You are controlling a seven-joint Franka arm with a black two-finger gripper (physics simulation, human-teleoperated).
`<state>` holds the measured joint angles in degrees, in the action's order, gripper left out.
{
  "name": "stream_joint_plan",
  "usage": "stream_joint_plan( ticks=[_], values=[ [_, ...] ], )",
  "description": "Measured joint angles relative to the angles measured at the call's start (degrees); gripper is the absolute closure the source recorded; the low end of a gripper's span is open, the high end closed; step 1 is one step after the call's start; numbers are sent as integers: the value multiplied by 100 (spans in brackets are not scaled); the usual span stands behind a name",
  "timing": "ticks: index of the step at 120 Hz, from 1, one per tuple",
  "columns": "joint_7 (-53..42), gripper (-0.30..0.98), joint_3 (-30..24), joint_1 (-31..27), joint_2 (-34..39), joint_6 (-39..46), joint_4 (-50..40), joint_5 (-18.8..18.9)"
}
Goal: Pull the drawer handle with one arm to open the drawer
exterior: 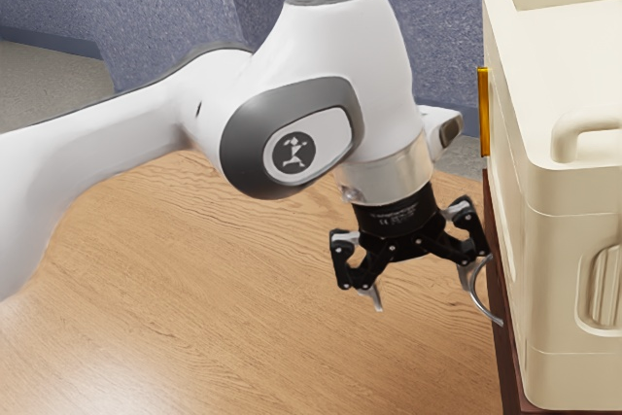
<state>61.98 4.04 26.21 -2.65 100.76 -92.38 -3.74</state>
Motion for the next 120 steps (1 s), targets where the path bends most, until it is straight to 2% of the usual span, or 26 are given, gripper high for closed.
stream_joint_plan(
  ticks=[72, 93, 120],
  values=[
    [-48, 0, -25, 78, 1, 621, -286, -15],
    [-57, 14, -28, 63, 12, 737, -398, -43],
    [-59, 24, -38, 25, 153, 779, -633, -47]
  ],
)
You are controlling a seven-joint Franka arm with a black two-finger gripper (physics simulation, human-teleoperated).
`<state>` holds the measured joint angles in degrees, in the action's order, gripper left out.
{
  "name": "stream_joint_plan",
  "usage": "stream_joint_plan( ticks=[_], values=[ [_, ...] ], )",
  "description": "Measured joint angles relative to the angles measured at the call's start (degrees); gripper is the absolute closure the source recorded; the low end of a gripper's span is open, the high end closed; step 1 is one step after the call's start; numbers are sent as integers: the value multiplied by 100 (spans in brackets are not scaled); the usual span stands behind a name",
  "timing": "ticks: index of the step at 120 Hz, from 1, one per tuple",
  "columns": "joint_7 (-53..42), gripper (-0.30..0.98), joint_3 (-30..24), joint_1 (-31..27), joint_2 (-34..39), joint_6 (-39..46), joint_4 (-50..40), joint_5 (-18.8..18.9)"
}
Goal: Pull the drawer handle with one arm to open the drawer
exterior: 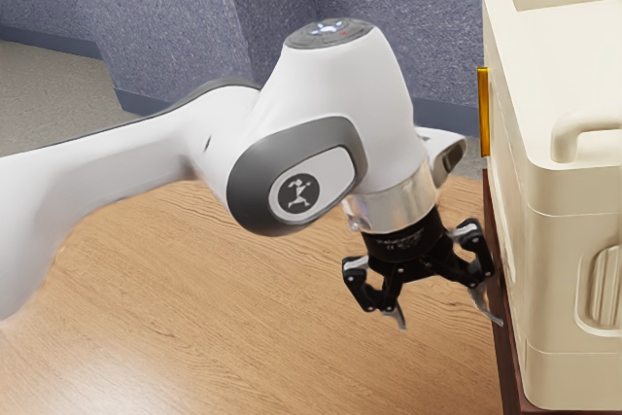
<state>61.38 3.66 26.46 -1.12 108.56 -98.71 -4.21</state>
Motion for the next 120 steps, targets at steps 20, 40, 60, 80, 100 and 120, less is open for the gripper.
stream_joint_plan(
  ticks=[20, 40, 60, 80, 100, 120],
  values=[
    [25, 27, 19, -11, 84, 79, -68, -44],
    [34, 27, 21, -38, 69, 117, -11, -7],
    [30, 27, 21, -56, -151, 134, 287, 49],
    [0, 28, 17, -24, -337, 195, 389, 52],
    [-18, 28, 18, -62, -274, 272, 163, 33],
    [-37, 28, 19, -40, -119, 323, 78, 42]
  ],
)
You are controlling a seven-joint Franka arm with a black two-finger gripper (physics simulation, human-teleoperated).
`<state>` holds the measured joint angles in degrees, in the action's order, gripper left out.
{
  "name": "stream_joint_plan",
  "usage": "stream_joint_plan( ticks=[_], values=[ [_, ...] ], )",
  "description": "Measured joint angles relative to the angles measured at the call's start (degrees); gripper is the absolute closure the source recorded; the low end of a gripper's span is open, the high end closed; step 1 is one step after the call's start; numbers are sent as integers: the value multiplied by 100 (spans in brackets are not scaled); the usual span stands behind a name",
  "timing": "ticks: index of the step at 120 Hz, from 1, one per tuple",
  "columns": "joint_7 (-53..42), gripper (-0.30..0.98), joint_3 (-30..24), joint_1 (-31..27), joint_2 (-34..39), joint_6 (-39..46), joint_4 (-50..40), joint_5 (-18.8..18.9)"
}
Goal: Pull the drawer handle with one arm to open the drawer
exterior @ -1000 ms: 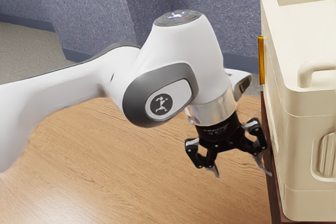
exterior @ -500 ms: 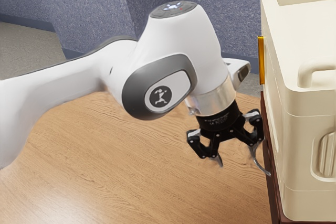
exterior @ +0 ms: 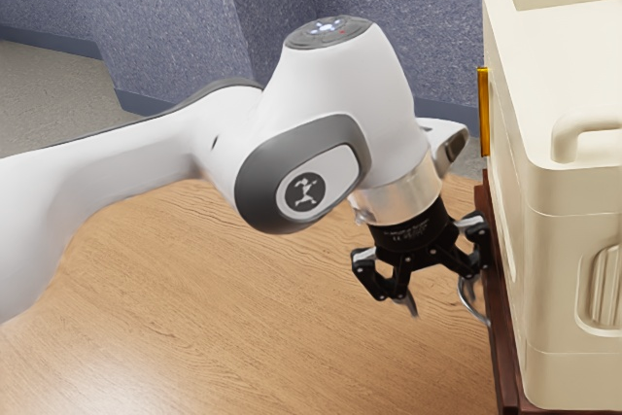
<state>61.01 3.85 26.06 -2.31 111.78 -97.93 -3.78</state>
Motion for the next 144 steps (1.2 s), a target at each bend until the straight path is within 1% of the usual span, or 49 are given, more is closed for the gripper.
stream_joint_plan(
  ticks=[15, 40, 75, 144],
  values=[
    [-9, 28, 19, 68, 39, 20, -128, 2],
    [-19, 28, -21, -37, 236, 53, -370, 29],
    [-31, 28, 76, 6, 407, 71, -558, 57],
    [-88, 28, 97, -192, 861, 76, -1079, 120]
  ],
)
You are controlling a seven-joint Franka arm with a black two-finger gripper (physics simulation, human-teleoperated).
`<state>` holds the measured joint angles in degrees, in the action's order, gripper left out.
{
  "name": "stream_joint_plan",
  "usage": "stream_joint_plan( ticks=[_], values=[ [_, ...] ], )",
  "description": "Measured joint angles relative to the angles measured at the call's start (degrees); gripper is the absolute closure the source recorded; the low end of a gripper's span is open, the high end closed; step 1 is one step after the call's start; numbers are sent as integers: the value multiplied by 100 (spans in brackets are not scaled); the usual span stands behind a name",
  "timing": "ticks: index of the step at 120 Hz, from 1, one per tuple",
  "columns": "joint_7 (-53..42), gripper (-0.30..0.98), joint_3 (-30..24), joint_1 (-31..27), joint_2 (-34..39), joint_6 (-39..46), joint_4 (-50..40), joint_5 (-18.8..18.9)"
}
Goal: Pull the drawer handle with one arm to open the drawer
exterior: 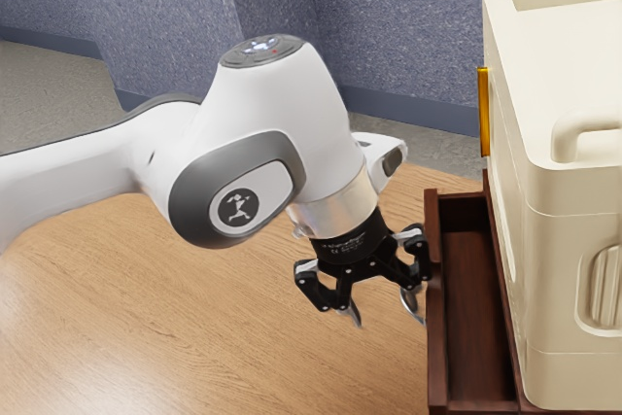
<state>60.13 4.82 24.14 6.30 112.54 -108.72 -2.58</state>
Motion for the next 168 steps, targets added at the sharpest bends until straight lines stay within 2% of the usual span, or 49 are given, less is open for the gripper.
stream_joint_plan(
  ticks=[168],
  values=[
    [4, 28, 67, -283, 775, 195, -922, 277]
  ],
)
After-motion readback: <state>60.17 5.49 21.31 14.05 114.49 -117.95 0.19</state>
